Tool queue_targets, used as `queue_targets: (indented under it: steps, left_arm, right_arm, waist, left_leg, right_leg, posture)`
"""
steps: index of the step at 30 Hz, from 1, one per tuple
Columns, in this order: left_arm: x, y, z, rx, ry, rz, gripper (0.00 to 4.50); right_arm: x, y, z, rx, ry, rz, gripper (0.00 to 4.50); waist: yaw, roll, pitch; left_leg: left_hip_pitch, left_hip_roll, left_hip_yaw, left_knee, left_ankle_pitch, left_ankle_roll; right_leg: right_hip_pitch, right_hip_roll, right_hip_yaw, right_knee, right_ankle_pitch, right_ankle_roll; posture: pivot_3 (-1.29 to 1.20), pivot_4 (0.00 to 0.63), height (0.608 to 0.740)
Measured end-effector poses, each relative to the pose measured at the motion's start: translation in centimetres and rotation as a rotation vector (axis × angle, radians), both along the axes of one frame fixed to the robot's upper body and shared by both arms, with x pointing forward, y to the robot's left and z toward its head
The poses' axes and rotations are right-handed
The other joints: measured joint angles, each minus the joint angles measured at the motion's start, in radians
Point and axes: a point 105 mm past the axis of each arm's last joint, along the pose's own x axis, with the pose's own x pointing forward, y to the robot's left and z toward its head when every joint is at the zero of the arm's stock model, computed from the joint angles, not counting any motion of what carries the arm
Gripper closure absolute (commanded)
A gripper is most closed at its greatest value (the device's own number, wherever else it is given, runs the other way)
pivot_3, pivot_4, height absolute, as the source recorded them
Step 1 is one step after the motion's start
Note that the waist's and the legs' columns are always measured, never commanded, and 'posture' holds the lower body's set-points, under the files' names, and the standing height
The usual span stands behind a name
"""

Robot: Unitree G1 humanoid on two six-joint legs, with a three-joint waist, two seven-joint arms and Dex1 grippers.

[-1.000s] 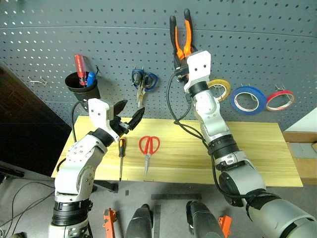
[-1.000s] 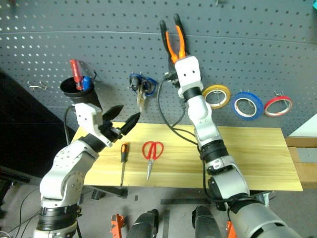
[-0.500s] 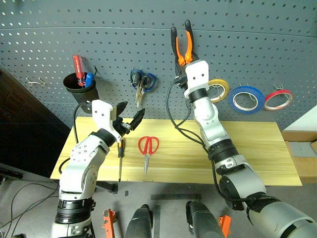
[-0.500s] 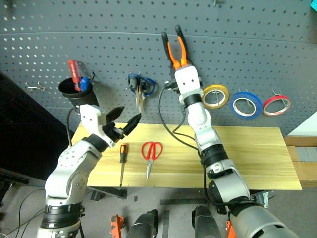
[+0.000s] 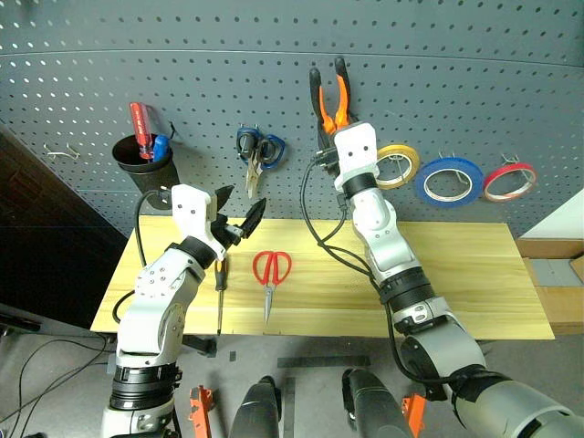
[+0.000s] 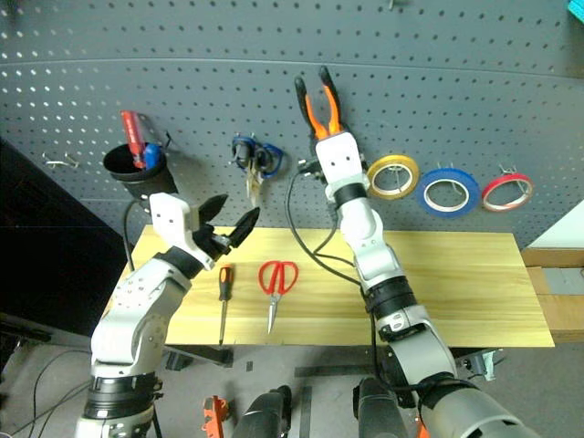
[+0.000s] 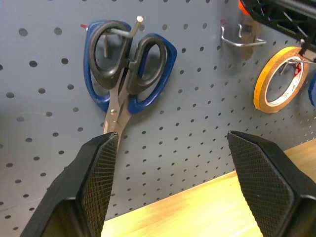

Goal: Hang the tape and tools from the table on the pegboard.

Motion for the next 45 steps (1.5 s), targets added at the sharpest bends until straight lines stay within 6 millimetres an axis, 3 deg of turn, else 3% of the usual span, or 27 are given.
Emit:
queue_targets:
  steps: [5, 9, 15, 16, 18, 21, 22, 24, 29, 34, 38, 42, 45]
  left_arm:
    - [0.1, -0.1, -0.6, 0.014, 0.020, 0.010, 0.77]
    - [0.2, 0.0, -1.9, 0.032, 0.072, 0.023, 0.77]
    - [0.2, -0.4, -2.4, 0.031, 0.095, 0.012, 0.77]
    - [0.2, -0.4, -2.6, 0.030, 0.106, 0.010, 0.77]
    - [0.1, -0.3, -3.4, 0.029, 0.143, 0.020, 0.60]
    - [-0.1, 0.2, -4.7, 0.025, 0.204, 0.048, 0.00]
    - [-0.2, 0.4, -5.1, 0.025, 0.220, 0.056, 0.00]
    - [-0.3, 0.6, -5.7, 0.024, 0.251, 0.071, 0.00]
    - [-0.9, 0.8, -6.9, 0.027, 0.311, 0.093, 0.00]
    - [-2.8, 1.0, -11.9, 0.026, 0.546, 0.162, 0.00]
    - [-4.0, 1.2, -15.6, 0.039, 0.759, 0.240, 0.00]
    - [-4.4, 0.0, -17.6, 0.026, 0.859, 0.253, 0.00]
    - [-3.6, -1.3, -18.1, -0.011, 0.888, 0.262, 0.00]
  right_arm:
    - [1.2, -0.4, -2.3, -0.012, 0.136, -0.033, 2.27]
    - [1.3, -0.3, -2.4, -0.006, 0.162, -0.030, 2.27]
    - [1.4, -0.6, -2.4, 0.005, 0.207, -0.026, 2.27]
    - [1.2, -0.7, -2.4, 0.009, 0.218, -0.019, 1.55]
    - [0.9, -0.9, -3.3, 0.011, 0.261, -0.003, 1.03]
    - [0.4, -1.5, -6.9, -0.001, 0.394, 0.003, 0.07]
    - [0.2, -1.6, -8.0, -0.007, 0.435, 0.008, 0.03]
    - [-0.4, -1.6, -8.8, -0.019, 0.475, 0.026, 0.03]
    - [-2.7, -0.9, -7.9, -0.058, 0.473, 0.125, 0.03]
    - [-7.0, 0.9, -11.6, -0.159, 0.678, 0.366, 0.03]
    - [-9.7, 0.9, -12.7, -0.208, 0.795, 0.484, 0.03]
    - [-10.9, 0.1, -13.7, -0.246, 0.870, 0.500, 0.03]
    - [-11.4, 0.1, -14.3, -0.261, 0.906, 0.514, 0.03]
  waist:
    - [0.000, 0.000, 0.000]
    - [0.000, 0.000, 0.000]
    - [0.000, 0.000, 0.000]
    - [0.000, 0.000, 0.000]
    - [-0.001, 0.000, -0.001]
    - [0.000, 0.000, 0.000]
    - [-0.001, 0.000, 0.000]
    - [-0.001, 0.000, 0.000]
    - [-0.006, 0.000, -0.001]
    - [-0.013, 0.000, 0.000]
    - [-0.016, 0.000, 0.000]
    - [-0.019, -0.001, -0.001]
    - [-0.024, -0.001, -0.001]
  left_leg:
    - [0.000, 0.000, 0.000, 0.000, 0.000, 0.000]
    - [0.000, 0.000, 0.000, 0.000, 0.000, 0.000]
    - [0.001, 0.000, 0.000, 0.001, 0.001, -0.001]
    - [0.001, 0.000, -0.001, 0.001, 0.001, -0.001]
    - [0.001, 0.000, -0.001, 0.001, 0.001, -0.001]
    - [0.000, 0.000, -0.001, 0.000, 0.001, -0.001]
    - [0.000, 0.000, 0.000, 0.000, 0.001, -0.001]
    - [-0.001, 0.000, 0.000, 0.001, 0.001, -0.001]
    - [0.000, 0.001, 0.000, 0.000, 0.000, -0.001]
    - [0.000, 0.001, -0.001, 0.001, 0.000, -0.002]
    - [0.000, 0.000, -0.001, 0.003, 0.000, -0.002]
    - [0.000, 0.000, -0.001, 0.003, 0.000, -0.002]
    - [0.000, 0.000, -0.001, 0.003, 0.000, -0.002]
  right_leg:
    - [0.000, 0.000, 0.000, 0.000, 0.000, 0.000]
    - [0.001, 0.000, 0.000, 0.001, 0.000, 0.000]
    - [0.002, 0.000, 0.000, 0.001, 0.000, 0.001]
    - [0.002, 0.000, 0.000, 0.001, 0.000, 0.001]
    - [0.002, 0.000, 0.000, 0.000, 0.000, 0.000]
    - [0.001, 0.000, 0.000, 0.000, 0.000, 0.000]
    - [0.000, 0.000, 0.000, 0.000, 0.000, 0.000]
    - [0.000, 0.000, 0.000, 0.000, 0.000, 0.000]
    - [0.000, 0.000, 0.000, 0.000, -0.001, 0.003]
    - [0.000, 0.000, 0.000, 0.000, -0.003, 0.005]
    - [0.001, 0.000, -0.001, 0.000, -0.003, 0.006]
    - [0.002, 0.000, -0.001, 0.000, -0.003, 0.006]
    - [0.002, 0.000, -0.001, 0.000, -0.003, 0.007]
  posture:
    - [0.00, 0.243, 0.740]
    - [-0.01, 0.243, 0.740]
    - [-0.02, 0.245, 0.740]
    - [-0.02, 0.245, 0.740]
    - [-0.03, 0.242, 0.740]
    - [-0.03, 0.241, 0.740]
    - [-0.04, 0.241, 0.740]
    - [-0.04, 0.241, 0.740]
    - [-0.05, 0.243, 0.740]
    - [-0.07, 0.248, 0.740]
    - [-0.08, 0.251, 0.740]
    - [-0.10, 0.251, 0.740]
    - [-0.10, 0.251, 0.740]
